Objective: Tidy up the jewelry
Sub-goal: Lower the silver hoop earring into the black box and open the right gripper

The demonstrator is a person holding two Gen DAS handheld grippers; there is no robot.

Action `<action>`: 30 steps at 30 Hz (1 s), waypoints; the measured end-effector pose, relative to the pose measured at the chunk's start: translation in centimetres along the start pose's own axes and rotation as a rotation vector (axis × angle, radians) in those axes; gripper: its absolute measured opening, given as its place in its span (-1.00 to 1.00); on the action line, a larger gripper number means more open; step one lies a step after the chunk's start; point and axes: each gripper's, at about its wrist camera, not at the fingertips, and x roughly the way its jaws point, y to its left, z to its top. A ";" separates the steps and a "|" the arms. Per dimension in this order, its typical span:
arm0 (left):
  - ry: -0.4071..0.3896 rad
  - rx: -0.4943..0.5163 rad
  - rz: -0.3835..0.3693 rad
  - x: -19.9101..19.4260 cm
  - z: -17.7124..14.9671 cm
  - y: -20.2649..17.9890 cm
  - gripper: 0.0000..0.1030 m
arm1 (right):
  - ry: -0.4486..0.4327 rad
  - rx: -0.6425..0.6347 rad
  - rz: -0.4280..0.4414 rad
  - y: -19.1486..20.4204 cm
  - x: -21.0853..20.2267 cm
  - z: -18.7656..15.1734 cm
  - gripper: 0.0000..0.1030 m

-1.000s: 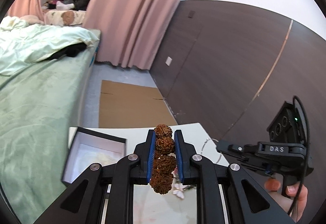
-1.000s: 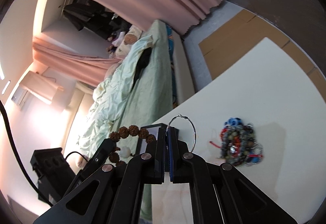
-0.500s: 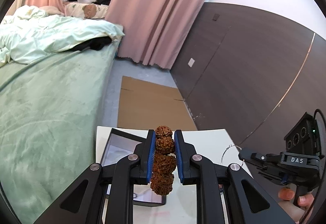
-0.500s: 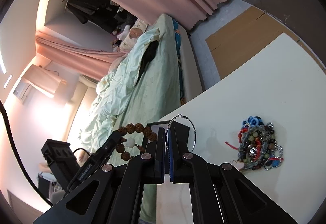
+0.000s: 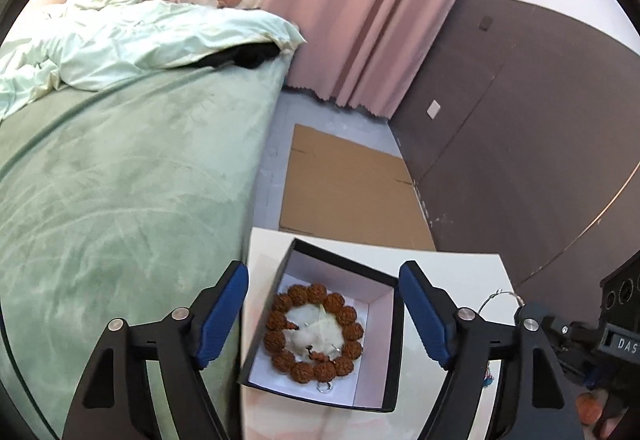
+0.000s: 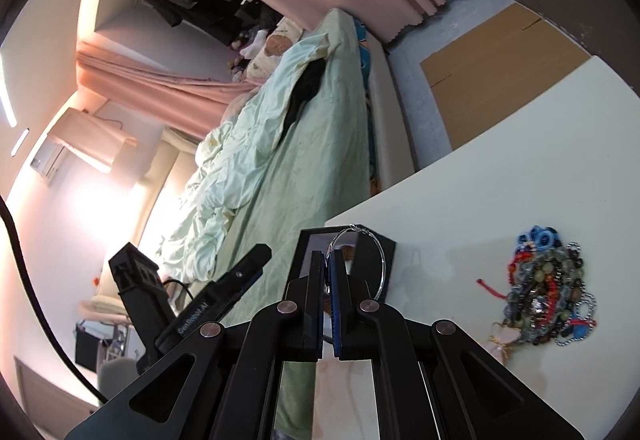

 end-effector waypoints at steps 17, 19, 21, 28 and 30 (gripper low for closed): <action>-0.054 -0.069 -0.022 -2.8 1.3 2.4 0.53 | 0.068 -0.030 0.123 2.8 5.7 -1.1 -0.91; -0.058 -0.075 -0.027 -3.1 1.4 2.7 0.53 | 0.077 -0.022 0.125 2.7 6.3 -1.2 -0.91; -0.062 -0.086 -0.029 -3.3 1.5 3.1 0.55 | 0.078 -0.030 0.108 2.9 6.9 -1.2 -0.88; -0.069 -0.110 -0.046 -4.1 1.5 3.9 0.59 | 0.077 -0.043 0.072 2.8 6.4 -1.4 0.19; -0.067 -0.105 -0.051 -4.2 1.4 3.8 0.59 | 0.061 -0.046 0.087 2.8 5.5 -1.4 0.19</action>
